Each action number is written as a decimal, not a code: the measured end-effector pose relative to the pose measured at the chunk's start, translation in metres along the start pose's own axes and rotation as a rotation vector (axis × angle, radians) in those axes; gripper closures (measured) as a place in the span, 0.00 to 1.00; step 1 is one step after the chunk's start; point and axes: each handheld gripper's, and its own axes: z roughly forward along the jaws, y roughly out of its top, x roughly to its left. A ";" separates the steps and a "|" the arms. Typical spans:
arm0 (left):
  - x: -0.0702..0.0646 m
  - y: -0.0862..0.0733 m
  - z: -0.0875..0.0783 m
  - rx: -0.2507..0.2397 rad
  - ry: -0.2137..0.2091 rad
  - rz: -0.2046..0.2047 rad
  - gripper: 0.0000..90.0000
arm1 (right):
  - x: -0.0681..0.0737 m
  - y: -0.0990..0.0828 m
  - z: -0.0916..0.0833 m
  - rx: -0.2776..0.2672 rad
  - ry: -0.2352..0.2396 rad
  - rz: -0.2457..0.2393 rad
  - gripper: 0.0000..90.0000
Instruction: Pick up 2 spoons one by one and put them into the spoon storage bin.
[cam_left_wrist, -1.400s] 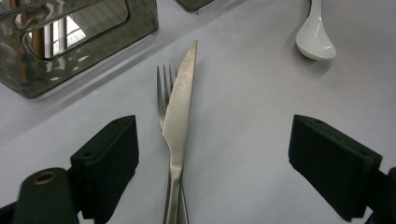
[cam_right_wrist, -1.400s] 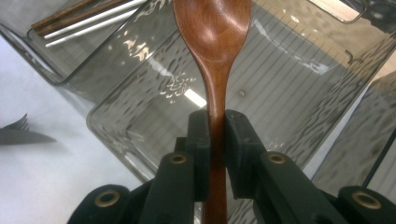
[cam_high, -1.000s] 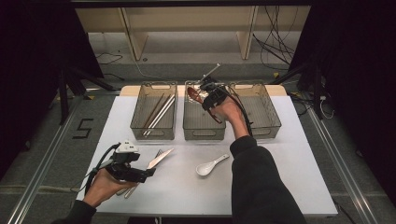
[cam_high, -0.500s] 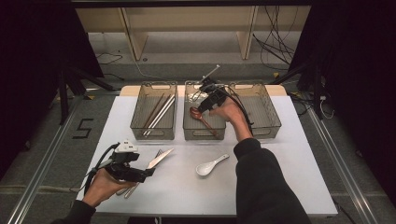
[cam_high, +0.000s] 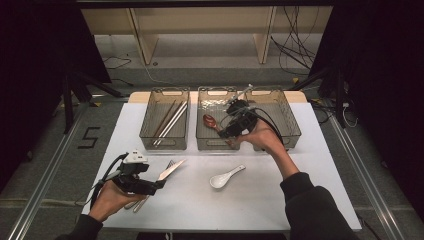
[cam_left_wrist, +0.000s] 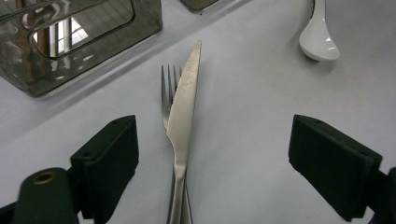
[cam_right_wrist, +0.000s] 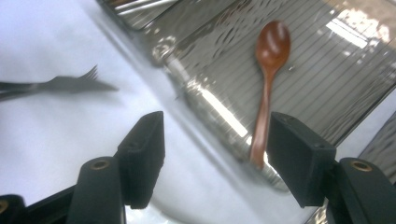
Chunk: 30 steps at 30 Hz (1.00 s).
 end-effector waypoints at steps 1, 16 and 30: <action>0.000 0.000 0.000 0.000 0.000 0.000 0.17 | 0.002 -0.005 -0.001 0.000 -0.002 -0.002 0.42; -0.001 0.000 0.000 -0.005 -0.001 -0.001 0.17 | 0.014 -0.059 0.015 -0.005 -0.004 -0.007 0.67; -0.003 0.000 0.000 -0.009 -0.006 0.005 0.17 | 0.010 -0.082 0.054 0.126 -0.057 -0.048 1.00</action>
